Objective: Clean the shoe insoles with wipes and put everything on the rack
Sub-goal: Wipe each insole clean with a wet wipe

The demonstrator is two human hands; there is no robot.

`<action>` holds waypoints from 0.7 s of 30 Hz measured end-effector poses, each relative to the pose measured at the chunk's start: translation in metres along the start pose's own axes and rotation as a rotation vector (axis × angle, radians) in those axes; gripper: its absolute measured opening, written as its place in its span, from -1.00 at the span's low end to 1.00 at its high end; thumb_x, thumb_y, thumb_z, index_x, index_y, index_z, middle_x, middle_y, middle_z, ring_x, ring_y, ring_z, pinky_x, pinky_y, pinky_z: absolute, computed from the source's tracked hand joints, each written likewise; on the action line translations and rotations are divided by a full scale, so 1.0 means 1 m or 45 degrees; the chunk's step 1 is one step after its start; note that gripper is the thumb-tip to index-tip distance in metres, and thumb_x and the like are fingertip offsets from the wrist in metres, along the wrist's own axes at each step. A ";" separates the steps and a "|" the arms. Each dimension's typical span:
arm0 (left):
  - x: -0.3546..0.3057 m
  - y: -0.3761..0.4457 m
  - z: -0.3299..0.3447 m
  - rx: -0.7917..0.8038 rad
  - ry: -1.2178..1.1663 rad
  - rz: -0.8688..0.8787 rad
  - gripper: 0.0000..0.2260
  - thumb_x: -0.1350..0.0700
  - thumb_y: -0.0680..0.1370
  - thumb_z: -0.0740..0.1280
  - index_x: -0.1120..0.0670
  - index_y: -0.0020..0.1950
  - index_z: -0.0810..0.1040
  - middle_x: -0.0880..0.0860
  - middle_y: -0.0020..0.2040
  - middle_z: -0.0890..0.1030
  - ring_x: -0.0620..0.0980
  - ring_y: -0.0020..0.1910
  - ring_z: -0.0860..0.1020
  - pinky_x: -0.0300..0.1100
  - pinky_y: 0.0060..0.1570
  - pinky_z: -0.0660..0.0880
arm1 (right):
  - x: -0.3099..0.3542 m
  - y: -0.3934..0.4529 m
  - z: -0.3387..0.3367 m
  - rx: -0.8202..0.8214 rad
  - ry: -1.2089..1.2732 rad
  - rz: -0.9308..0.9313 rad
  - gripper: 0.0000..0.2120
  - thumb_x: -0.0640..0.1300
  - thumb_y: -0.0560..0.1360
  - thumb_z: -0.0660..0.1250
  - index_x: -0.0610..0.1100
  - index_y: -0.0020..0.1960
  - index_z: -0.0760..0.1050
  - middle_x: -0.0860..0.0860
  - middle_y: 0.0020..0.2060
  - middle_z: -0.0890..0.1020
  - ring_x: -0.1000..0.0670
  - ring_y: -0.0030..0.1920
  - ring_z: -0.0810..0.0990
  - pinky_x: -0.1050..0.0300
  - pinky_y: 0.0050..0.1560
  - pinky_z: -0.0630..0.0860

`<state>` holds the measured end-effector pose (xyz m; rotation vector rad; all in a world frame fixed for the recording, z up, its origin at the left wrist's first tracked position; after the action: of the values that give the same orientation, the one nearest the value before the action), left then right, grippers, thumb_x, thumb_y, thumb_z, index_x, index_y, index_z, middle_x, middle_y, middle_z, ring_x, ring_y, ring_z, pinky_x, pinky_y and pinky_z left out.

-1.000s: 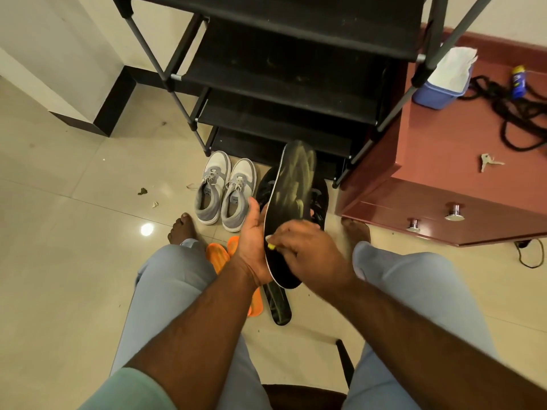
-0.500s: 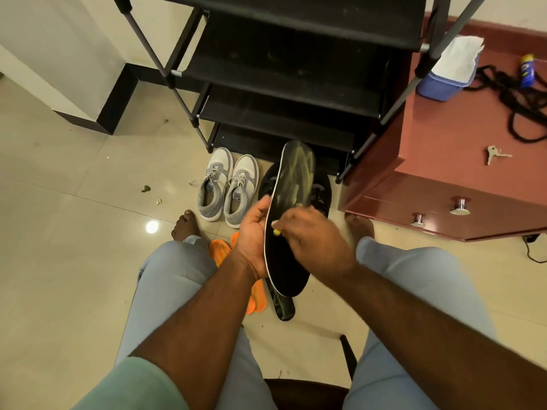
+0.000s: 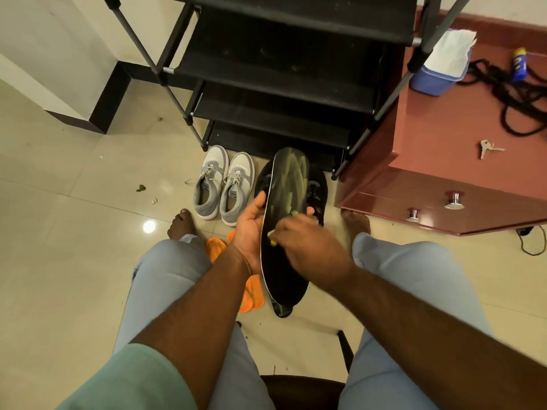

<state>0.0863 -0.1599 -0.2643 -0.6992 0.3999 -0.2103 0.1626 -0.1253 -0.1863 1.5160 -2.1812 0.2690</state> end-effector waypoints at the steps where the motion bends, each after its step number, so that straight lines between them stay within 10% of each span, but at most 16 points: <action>1: 0.001 0.002 -0.002 0.005 0.010 -0.024 -0.27 -0.36 0.54 0.08 0.26 0.24 0.60 0.24 0.18 0.60 0.19 0.16 0.58 0.03 0.25 0.48 | 0.006 -0.008 0.003 0.019 0.028 -0.033 -0.77 -0.39 0.30 0.44 -0.23 -0.07 0.64 -0.11 -0.17 0.62 -0.14 -0.16 0.59 0.06 -0.21 0.56; 13: 0.026 0.002 0.002 0.008 0.005 -0.164 -0.26 -0.44 0.48 0.06 0.13 0.16 0.68 0.22 0.07 0.67 0.15 0.05 0.66 -0.02 0.04 0.56 | -0.025 0.010 -0.002 0.004 -0.085 0.173 -0.79 -0.33 0.40 0.37 -0.23 0.03 0.62 -0.11 -0.08 0.62 -0.14 -0.04 0.56 -0.02 -0.12 0.57; 17: 0.020 0.004 -0.002 -0.028 0.039 -0.129 -0.15 -0.47 0.41 0.15 0.16 0.40 0.51 0.21 0.40 0.48 0.16 0.35 0.49 0.02 0.40 0.37 | -0.011 -0.008 0.003 0.033 -0.035 0.047 -0.75 -0.33 0.33 0.46 -0.22 0.00 0.62 -0.10 -0.11 0.62 -0.13 -0.09 0.59 0.01 -0.18 0.57; 21: 0.029 0.007 0.001 -0.040 -0.002 -0.163 -0.26 -0.45 0.48 0.09 0.13 0.19 0.66 0.21 0.12 0.66 0.15 0.13 0.64 0.01 0.15 0.49 | -0.028 0.002 -0.003 -0.030 -0.079 0.158 -0.82 -0.34 0.34 0.43 -0.24 -0.05 0.63 -0.11 -0.15 0.62 -0.15 -0.12 0.58 -0.02 -0.23 0.58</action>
<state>0.1133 -0.1635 -0.2769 -0.7564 0.3575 -0.3253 0.1695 -0.0998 -0.1965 1.3965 -2.3229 0.2382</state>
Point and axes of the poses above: each hand's wrist, its own y-axis towards the middle knuckle, its own z-axis out of the palm, x = y × z, the point moved 5 cm from there along y, towards the middle knuckle
